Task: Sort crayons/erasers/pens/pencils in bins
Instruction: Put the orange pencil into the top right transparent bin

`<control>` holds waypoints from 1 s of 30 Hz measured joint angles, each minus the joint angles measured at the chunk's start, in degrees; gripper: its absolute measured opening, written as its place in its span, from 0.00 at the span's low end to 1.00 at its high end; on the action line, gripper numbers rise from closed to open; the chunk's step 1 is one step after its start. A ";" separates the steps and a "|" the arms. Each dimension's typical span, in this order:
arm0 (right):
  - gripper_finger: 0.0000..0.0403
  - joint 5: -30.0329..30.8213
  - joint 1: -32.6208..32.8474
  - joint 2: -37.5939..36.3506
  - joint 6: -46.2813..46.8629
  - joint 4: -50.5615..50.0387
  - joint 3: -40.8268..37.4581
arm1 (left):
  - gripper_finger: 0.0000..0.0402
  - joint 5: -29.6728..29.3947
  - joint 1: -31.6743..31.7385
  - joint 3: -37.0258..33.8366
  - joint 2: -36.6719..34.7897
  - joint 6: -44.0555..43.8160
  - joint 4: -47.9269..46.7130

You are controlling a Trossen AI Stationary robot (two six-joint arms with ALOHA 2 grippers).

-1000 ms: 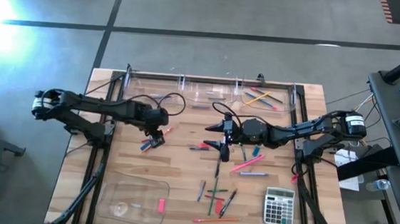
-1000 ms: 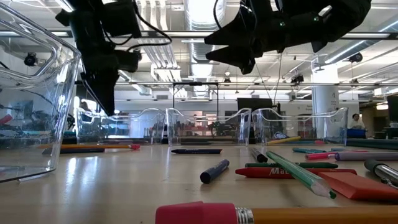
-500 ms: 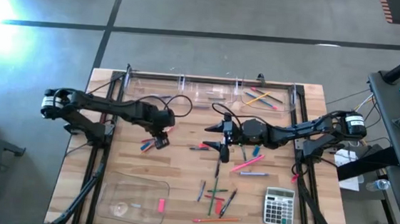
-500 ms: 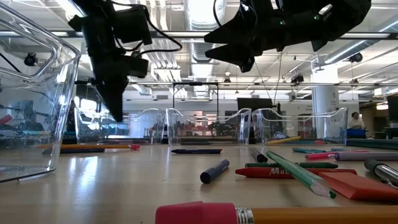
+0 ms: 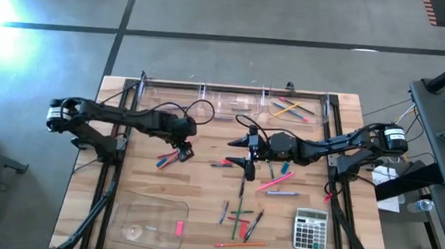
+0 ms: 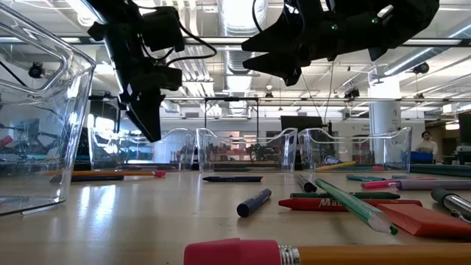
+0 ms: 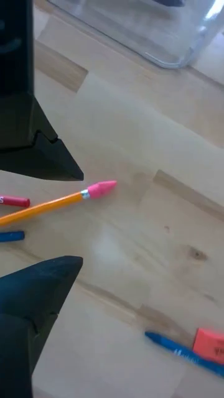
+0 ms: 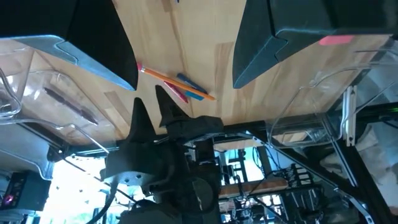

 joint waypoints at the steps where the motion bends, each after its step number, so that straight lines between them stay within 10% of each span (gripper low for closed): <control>1: 0.62 0.02 0.00 0.00 -0.04 0.00 0.00 | 0.48 -0.01 0.00 -0.03 0.13 -0.25 -0.05; 30: 0.62 0.17 0.00 0.15 -0.30 -1.33 0.00 | 0.48 4.50 6.86 -0.07 8.13 2.62 1.29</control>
